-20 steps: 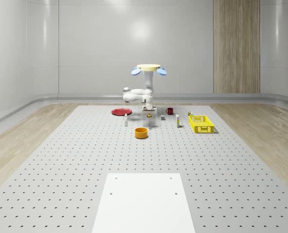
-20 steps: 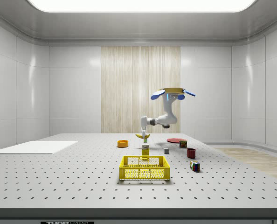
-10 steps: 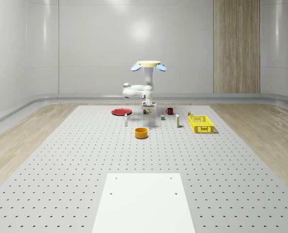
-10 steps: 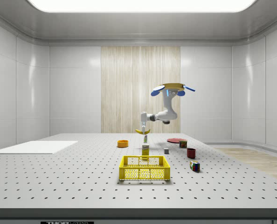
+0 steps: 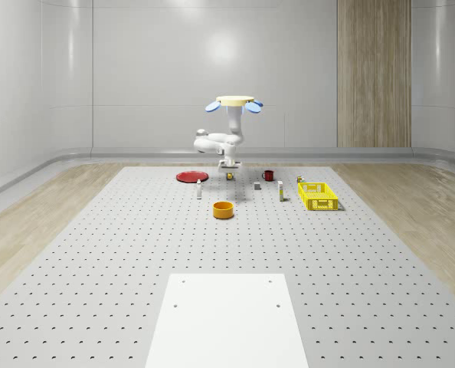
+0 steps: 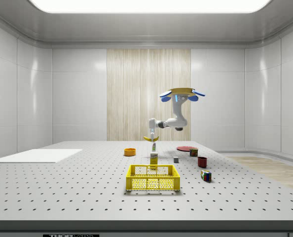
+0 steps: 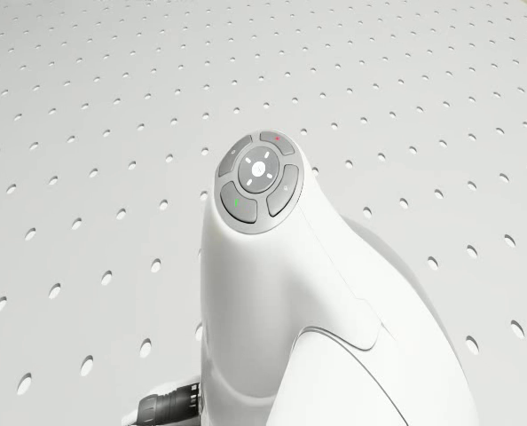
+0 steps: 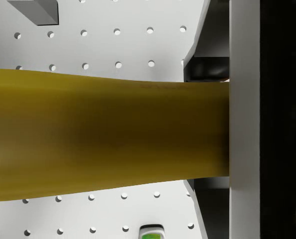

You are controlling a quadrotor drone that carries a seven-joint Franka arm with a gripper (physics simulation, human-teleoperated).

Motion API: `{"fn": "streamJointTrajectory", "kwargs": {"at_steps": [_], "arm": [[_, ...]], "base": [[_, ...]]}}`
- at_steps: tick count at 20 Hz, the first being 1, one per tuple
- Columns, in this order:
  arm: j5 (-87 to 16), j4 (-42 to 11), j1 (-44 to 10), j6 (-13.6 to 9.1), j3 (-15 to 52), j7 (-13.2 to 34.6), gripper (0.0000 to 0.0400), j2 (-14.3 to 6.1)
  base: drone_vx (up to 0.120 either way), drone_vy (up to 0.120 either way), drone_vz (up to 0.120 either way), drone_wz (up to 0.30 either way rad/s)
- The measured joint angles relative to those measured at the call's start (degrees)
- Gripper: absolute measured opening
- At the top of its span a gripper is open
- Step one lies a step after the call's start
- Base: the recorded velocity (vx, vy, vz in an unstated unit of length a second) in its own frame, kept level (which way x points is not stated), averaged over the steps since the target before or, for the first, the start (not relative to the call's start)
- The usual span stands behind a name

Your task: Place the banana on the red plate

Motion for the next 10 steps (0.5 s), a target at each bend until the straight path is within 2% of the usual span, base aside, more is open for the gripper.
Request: {"fn": "streamJointTrajectory", "kwargs": {"at_steps": [10], "arm": [[0.5, 0.0, -0.2, 1.6, 0.2, -16.2, 0.02, -1.6]], "base": [[0.0, 0.0, 0.0, -0.3]]}}
